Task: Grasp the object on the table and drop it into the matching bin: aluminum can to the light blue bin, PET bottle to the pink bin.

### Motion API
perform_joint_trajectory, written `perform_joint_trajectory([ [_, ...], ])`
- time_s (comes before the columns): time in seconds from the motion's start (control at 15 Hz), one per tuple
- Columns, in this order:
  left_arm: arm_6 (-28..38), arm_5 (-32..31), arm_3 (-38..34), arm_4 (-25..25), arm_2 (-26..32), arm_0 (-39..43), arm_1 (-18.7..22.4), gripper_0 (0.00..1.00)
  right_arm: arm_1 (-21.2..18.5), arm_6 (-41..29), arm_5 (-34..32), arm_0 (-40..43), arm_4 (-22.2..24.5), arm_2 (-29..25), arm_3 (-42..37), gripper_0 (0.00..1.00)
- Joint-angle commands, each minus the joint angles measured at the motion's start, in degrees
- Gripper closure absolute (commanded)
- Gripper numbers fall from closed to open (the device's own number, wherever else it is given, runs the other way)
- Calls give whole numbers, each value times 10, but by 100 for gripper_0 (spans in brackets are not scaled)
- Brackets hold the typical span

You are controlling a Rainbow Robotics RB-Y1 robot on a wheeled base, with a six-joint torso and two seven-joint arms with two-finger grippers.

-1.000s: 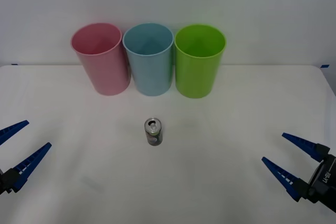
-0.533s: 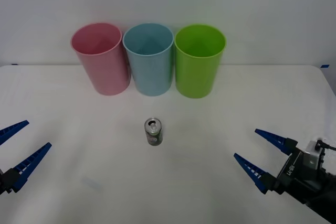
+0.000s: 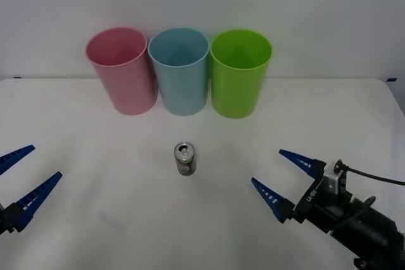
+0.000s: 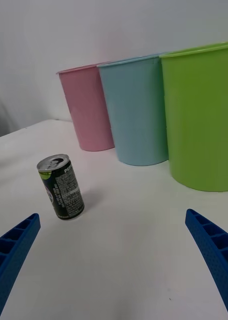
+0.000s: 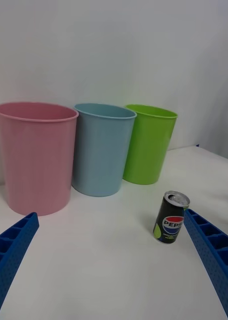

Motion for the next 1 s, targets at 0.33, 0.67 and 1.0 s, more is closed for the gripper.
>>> perform_joint_trajectory([
  [0.33,0,0,0,0,0,0,0,0,1,23,42,-47,17,68,47,0],
  [0.67,0,0,0,0,0,0,0,0,27,42,51,-97,38,91,109,0],
  [1.0,0,0,0,0,0,0,0,0,77,51,58,-140,85,91,158,0],
])
